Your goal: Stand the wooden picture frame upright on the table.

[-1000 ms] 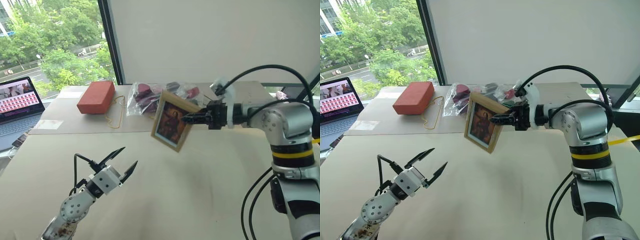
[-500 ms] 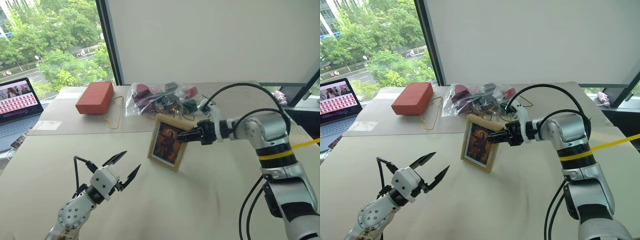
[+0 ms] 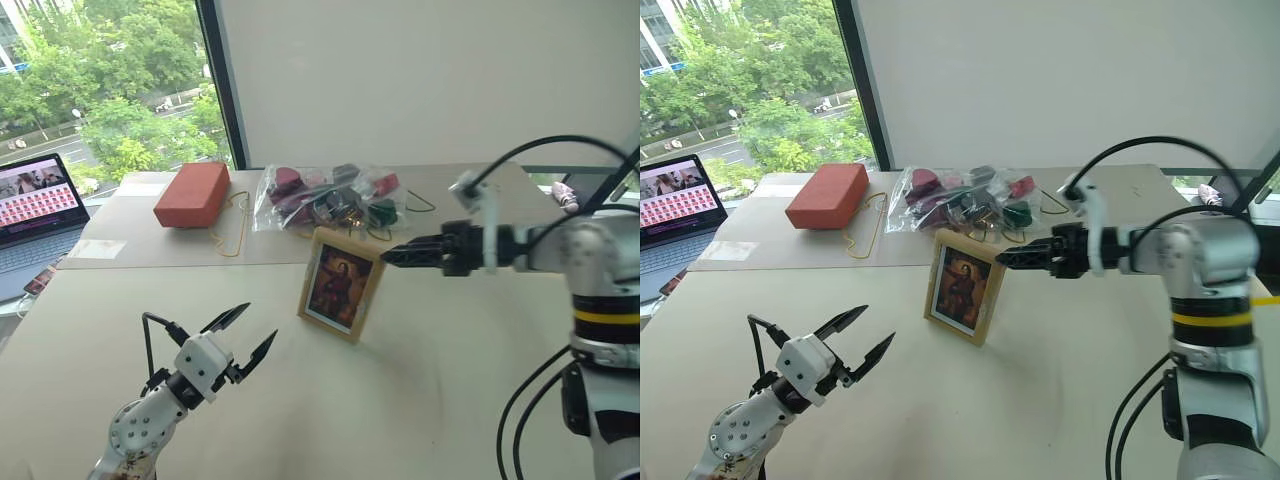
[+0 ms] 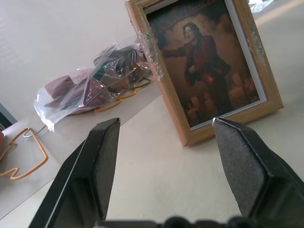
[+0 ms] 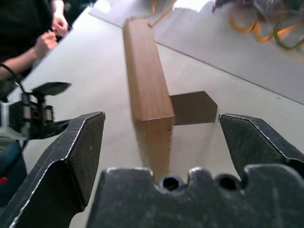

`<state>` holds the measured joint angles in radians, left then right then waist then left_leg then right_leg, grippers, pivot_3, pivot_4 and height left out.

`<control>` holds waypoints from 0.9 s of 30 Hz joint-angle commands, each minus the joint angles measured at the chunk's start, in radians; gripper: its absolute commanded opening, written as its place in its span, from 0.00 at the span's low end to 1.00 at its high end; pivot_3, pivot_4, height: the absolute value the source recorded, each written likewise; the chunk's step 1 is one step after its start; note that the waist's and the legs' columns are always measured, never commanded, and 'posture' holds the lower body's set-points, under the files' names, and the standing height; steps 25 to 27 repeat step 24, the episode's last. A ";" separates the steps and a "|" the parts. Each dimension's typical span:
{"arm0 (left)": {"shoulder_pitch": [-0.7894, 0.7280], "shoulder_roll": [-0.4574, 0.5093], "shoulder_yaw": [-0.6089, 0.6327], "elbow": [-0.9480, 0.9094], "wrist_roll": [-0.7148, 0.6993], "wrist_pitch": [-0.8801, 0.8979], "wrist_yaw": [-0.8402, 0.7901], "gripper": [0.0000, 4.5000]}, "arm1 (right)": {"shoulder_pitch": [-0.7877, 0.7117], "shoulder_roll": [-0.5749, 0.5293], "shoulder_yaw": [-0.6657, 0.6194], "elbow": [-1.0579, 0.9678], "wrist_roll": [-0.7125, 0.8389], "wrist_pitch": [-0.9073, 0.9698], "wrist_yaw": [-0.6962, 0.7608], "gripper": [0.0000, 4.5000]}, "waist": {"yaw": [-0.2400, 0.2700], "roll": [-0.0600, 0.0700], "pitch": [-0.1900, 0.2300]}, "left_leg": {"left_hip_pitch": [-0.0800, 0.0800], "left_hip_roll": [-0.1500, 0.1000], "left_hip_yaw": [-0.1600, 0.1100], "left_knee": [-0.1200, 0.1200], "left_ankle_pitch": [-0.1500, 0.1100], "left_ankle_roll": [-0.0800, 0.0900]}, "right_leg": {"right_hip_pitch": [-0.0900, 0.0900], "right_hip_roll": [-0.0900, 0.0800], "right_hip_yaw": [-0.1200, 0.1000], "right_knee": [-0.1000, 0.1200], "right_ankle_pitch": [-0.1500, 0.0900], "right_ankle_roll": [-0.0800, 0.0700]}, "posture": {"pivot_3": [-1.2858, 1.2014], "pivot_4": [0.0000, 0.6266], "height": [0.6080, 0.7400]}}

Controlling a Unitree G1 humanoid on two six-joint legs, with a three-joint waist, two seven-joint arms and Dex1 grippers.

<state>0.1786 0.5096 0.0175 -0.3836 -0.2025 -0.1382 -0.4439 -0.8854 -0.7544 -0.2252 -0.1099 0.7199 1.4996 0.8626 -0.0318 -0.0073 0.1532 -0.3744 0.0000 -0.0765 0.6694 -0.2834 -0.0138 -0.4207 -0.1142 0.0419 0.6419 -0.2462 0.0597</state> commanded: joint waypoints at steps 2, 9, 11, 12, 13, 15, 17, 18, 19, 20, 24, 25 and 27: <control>-0.059 -0.103 0.067 -0.050 -0.126 0.325 0.161 0.74 | 0.222 0.093 -0.216 -0.288 0.002 0.075 -0.177 0.99 | 0.009 -0.003 -0.001 | 0.001 0.000 0.000 0.001 -0.001 0.002 | 0.002 0.000 0.000 0.000 0.000 0.000 | 0.52 0.24 1.00; -0.134 -0.218 0.127 -0.094 -0.167 0.533 0.327 0.74 | 0.673 0.356 0.036 -0.618 -0.435 -0.419 -0.711 0.99 | 0.014 -0.004 -0.002 | -0.002 -0.001 0.000 0.006 -0.002 0.003 | -0.001 0.000 0.000 0.004 0.000 0.000 | 0.52 0.24 1.00; -0.148 -0.239 0.131 -0.089 -0.157 0.548 0.344 0.74 | 0.758 0.486 0.055 -0.626 -0.489 -0.574 -0.797 0.99 | 0.009 -0.004 -0.002 | -0.002 0.000 -0.001 0.006 -0.002 0.002 | -0.002 0.000 0.000 0.002 0.000 0.000 | 0.52 0.24 1.00; -0.154 -0.246 0.129 -0.083 -0.146 0.549 0.349 0.74 | 0.809 0.518 0.098 -0.620 -0.532 -0.680 -0.820 0.99 | 0.006 -0.004 -0.002 | -0.002 -0.001 0.001 0.006 -0.001 0.001 | -0.003 0.000 0.002 0.002 0.000 0.000 | 0.52 0.24 1.00; -0.159 -0.251 0.126 -0.077 -0.140 0.550 0.350 0.74 | 0.854 0.538 0.140 -0.605 -0.574 -0.768 -0.835 0.99 | 0.006 -0.004 -0.002 | -0.002 -0.001 0.001 0.006 0.000 0.000 | -0.003 0.000 0.003 0.003 0.000 0.000 | 0.52 0.24 1.00; -0.166 -0.257 0.122 -0.067 -0.132 0.546 0.347 0.74 | 0.911 0.572 0.191 -0.553 -0.619 -0.890 -0.850 0.99 | 0.006 -0.004 -0.002 | 0.000 -0.001 0.001 0.006 0.000 -0.001 | -0.001 0.000 0.003 0.002 0.000 0.000 | 0.52 0.24 1.00; -0.173 -0.261 0.122 -0.054 -0.128 0.544 0.344 0.74 | 0.940 0.604 0.201 -0.502 -0.635 -0.986 -0.858 0.99 | 0.001 -0.004 -0.002 | 0.002 -0.001 0.001 0.005 0.000 -0.001 | 0.001 0.000 0.002 0.001 0.000 0.000 | 0.52 0.24 1.00; -0.176 -0.262 0.123 -0.050 -0.124 0.542 0.343 0.74 | 0.948 0.612 0.203 -0.483 -0.643 -1.018 -0.859 0.99 | -0.002 -0.004 -0.002 | 0.002 -0.001 0.001 0.005 0.000 -0.001 | 0.001 0.000 0.002 0.001 0.000 0.000 | 0.52 0.24 1.00; -0.179 -0.263 0.124 -0.045 -0.123 0.542 0.340 0.74 | 0.955 0.612 0.205 -0.465 -0.655 -1.047 -0.860 0.99 | -0.005 -0.004 -0.002 | 0.003 -0.001 0.000 0.005 0.000 -0.001 | 0.001 0.000 0.002 0.001 0.000 0.000 | 0.52 0.24 1.00; -0.182 -0.262 0.125 -0.040 -0.120 0.539 0.338 0.74 | 0.959 0.609 0.205 -0.451 -0.666 -1.070 -0.857 0.99 | -0.006 -0.004 -0.002 | 0.003 -0.001 0.000 0.005 0.000 -0.001 | 0.001 0.000 0.002 0.001 0.000 0.000 | 0.52 0.24 1.00; -0.195 -0.261 0.126 -0.030 -0.112 0.533 0.331 0.74 | 0.955 0.613 0.179 -0.421 -0.666 -1.114 -0.852 0.99 | -0.008 -0.004 -0.002 | 0.003 -0.001 0.000 0.004 0.000 -0.001 | 0.001 0.001 0.002 0.001 0.000 0.000 | 0.52 0.24 1.00; -0.195 -0.261 0.126 -0.030 -0.112 0.533 0.331 0.74 | 0.955 0.613 0.179 -0.421 -0.666 -1.114 -0.852 0.99 | -0.008 -0.004 -0.002 | 0.003 -0.001 0.000 0.004 0.000 -0.001 | 0.001 0.001 0.002 0.001 0.000 0.000 | 0.52 0.24 1.00; -0.195 -0.261 0.126 -0.030 -0.112 0.533 0.331 0.74 | 0.955 0.613 0.179 -0.421 -0.666 -1.114 -0.852 0.99 | -0.008 -0.004 -0.002 | 0.003 -0.001 0.000 0.004 0.000 -0.001 | 0.001 0.001 0.002 0.001 0.000 0.000 | 0.52 0.24 1.00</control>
